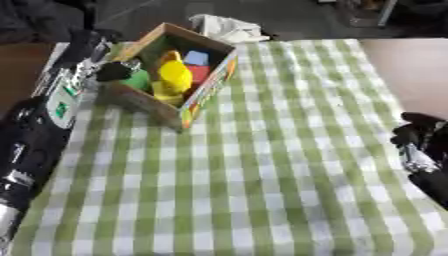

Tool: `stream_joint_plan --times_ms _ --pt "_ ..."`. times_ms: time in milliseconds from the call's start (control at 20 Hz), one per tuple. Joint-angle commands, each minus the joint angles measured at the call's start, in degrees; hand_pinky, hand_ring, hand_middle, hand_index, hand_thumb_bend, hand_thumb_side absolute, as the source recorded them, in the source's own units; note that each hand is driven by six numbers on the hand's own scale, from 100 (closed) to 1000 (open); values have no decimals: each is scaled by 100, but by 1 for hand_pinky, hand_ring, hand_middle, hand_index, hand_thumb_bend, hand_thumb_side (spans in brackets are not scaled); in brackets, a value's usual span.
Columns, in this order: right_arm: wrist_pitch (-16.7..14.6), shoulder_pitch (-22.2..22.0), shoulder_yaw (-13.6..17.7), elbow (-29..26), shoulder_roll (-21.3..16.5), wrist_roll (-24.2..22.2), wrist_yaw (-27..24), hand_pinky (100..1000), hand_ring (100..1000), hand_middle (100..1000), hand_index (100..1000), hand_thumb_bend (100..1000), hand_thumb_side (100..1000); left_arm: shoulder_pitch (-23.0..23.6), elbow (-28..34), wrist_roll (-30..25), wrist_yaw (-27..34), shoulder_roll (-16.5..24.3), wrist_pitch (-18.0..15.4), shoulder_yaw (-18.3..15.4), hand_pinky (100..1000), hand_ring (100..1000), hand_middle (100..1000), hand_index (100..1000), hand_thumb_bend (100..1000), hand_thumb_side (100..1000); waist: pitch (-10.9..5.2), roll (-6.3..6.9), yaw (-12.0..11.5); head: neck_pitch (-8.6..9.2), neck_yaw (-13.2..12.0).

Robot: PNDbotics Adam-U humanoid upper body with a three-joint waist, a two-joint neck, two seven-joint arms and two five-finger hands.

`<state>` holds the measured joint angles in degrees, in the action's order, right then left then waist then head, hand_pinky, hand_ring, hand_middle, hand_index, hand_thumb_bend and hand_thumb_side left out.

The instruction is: Pick up objects on the table and place them in the box.

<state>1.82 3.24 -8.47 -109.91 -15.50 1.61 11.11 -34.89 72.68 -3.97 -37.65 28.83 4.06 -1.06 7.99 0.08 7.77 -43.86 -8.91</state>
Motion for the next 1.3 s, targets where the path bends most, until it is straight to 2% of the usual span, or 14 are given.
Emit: stream_joint_plan --times_ms 50,150,250,500,650,900,1300 --pt "-33 61 59 -14 -45 86 25 696 642 618 802 100 435 356 1314 169 1299 100 -188 -140 580 718 726 886 100 619 -108 1 -61 -26 26" --pt "-80 54 64 -6 -39 151 25 693 638 617 804 100 432 869 2080 170 2056 -43 -314 -190 568 710 716 881 100 636 -117 0 -133 -26 43" --pt "-123 54 68 -7 -40 240 24 690 635 617 806 100 428 1308 2696 182 2516 -189 -331 -232 560 704 706 875 100 650 -116 0 -172 -26 50" --pt "-216 20 70 1 -29 547 -44 684 624 608 796 100 422 2279 3715 204 3112 -760 -222 -273 545 694 691 864 100 728 -99 5 -218 -26 107" --pt "-253 -8 58 34 -20 666 -67 682 620 605 794 100 418 2674 3902 115 3318 -1201 1 -236 536 687 682 860 100 797 -119 25 -248 -26 153" --pt "-260 -28 43 77 1 788 -50 679 615 600 793 100 415 2964 3901 -26 3488 -1767 376 -154 530 678 671 852 100 827 -146 25 -269 -26 221" --pt "-267 -52 23 90 30 824 -49 678 614 598 792 100 414 3070 3872 -41 3413 -1881 517 -76 528 675 667 850 100 827 -168 21 -261 -26 254"
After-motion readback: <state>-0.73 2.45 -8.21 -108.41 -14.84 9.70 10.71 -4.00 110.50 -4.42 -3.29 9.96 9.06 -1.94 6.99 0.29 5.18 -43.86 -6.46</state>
